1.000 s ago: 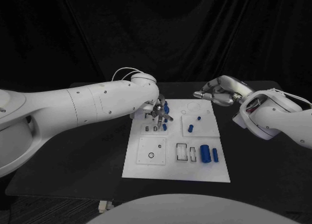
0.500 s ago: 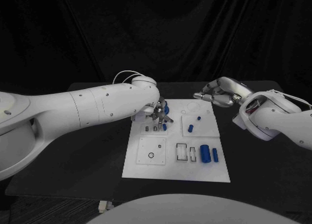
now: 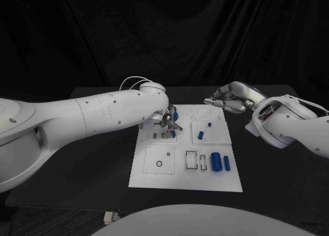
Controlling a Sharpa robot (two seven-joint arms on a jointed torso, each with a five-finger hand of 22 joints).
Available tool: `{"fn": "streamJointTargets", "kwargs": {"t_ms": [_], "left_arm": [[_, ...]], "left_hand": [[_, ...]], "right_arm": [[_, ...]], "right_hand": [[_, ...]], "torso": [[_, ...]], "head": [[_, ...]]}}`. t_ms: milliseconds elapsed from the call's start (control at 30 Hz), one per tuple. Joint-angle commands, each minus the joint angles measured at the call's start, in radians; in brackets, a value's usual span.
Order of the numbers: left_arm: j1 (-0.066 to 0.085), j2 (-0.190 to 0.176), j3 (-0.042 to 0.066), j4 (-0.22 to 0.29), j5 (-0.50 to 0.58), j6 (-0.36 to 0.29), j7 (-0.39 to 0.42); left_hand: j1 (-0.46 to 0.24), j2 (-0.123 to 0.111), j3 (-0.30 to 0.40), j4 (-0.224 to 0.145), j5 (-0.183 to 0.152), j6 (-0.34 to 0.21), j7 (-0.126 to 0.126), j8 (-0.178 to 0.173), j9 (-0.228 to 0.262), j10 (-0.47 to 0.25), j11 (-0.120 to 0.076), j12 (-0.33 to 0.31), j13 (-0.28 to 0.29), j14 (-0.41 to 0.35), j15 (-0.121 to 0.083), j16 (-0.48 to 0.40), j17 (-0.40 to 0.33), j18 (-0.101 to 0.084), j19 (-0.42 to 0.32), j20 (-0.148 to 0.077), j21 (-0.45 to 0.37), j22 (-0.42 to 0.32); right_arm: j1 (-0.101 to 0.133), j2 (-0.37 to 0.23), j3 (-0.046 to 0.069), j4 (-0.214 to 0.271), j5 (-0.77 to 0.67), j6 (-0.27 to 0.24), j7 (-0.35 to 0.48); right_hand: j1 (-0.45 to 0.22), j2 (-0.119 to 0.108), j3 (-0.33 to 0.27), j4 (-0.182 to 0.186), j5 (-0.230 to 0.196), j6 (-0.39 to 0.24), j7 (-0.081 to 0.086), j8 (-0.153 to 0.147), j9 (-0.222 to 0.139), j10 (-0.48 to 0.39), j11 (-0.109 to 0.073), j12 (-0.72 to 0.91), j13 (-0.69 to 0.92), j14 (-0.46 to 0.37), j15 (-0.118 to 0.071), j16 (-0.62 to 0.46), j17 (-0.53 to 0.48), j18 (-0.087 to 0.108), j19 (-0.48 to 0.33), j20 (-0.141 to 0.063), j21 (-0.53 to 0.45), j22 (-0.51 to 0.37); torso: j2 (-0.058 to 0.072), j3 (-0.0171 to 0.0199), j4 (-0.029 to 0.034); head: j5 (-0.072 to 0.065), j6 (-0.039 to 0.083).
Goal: Assemble the parts on the task board
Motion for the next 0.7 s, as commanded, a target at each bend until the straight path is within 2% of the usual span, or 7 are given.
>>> {"fn": "streamJointTargets", "kwargs": {"t_ms": [33,333,400,467,700], "left_arm": [[-0.003,0.003,0.001,0.0,0.001,0.001,0.015],[-0.004,0.003,0.001,0.0,0.001,0.003,0.014],[-0.005,0.003,0.001,-0.001,0.001,0.004,0.014],[-0.005,0.003,0.001,-0.001,0.001,0.006,0.014],[-0.005,0.001,0.001,-0.001,0.001,0.006,0.015]], "left_hand": [[0.013,-0.001,0.011,-0.003,0.007,-0.002,-0.001,-0.007,0.004,0.121,-0.023,0.27,0.263,0.104,-0.008,0.003,0.263,-0.004,0.048,-0.01,-0.005,0.199],[0.039,-0.011,0.03,-0.02,0.032,-0.001,-0.004,-0.015,0.021,0.121,-0.026,0.27,0.263,0.104,-0.012,0.003,0.263,-0.005,0.049,-0.013,-0.006,0.201],[0.052,-0.013,0.044,-0.03,0.015,0.0,-0.005,-0.019,0.028,0.121,-0.028,0.27,0.263,0.104,-0.014,0.003,0.263,-0.005,0.051,-0.015,-0.006,0.202],[0.058,-0.014,0.051,-0.035,0.016,0.0,-0.006,-0.021,0.031,0.121,-0.028,0.27,0.263,0.104,-0.014,0.003,0.263,-0.005,0.05,-0.015,-0.006,0.201],[0.085,-0.027,0.08,-0.058,0.042,0.0,-0.008,-0.031,0.045,0.121,-0.031,0.27,0.263,0.104,-0.016,0.003,0.263,-0.005,0.051,-0.018,-0.007,0.202]], "right_arm": [[-0.002,-0.001,0.001,0.0,-0.002,0.004,-0.012],[-0.003,-0.001,0.001,0.0,-0.002,0.007,-0.014],[-0.003,-0.002,0.001,0.0,-0.002,0.007,-0.014],[-0.003,-0.001,0.001,-0.001,-0.002,0.007,-0.014],[-0.003,-0.001,0.001,-0.002,-0.002,0.009,-0.016]], "right_hand": [[0.011,0.002,-0.006,-0.002,0.004,0.002,0.001,0.007,0.001,0.104,0.007,0.004,0.263,0.106,0.005,0.003,0.263,-0.005,0.024,0.008,-0.007,0.208],[0.012,0.001,-0.007,-0.002,0.005,0.002,0.001,0.007,0.001,0.104,0.008,0.004,0.263,0.106,0.006,0.003,0.263,-0.004,0.023,0.008,-0.009,0.207],[0.014,0.001,-0.008,-0.002,0.005,0.003,0.002,0.007,0.001,0.104,0.008,0.004,0.263,0.106,0.006,0.003,0.263,-0.004,0.022,0.008,-0.011,0.207],[0.014,0.001,-0.008,-0.002,0.005,0.003,0.002,0.007,0.001,0.104,0.008,0.004,0.263,0.106,0.006,0.003,0.263,-0.004,0.022,0.008,-0.011,0.207],[0.018,0.0,-0.01,-0.003,0.007,0.004,0.002,0.008,0.002,0.104,0.008,0.004,0.263,0.106,0.006,0.003,0.263,-0.003,0.02,0.008,-0.014,0.206]], "torso": [[0.0,0.0002,-0.0002],[-0.001,0.0003,0.0002],[-0.001,0.0004,0.0001],[-0.001,0.0001,0.0],[-0.001,0.0002,0.0001]], "head": [[-0.001,0.0],[-0.001,0.0],[-0.001,0.0],[-0.001,0.0],[0.0,0.0]]}}
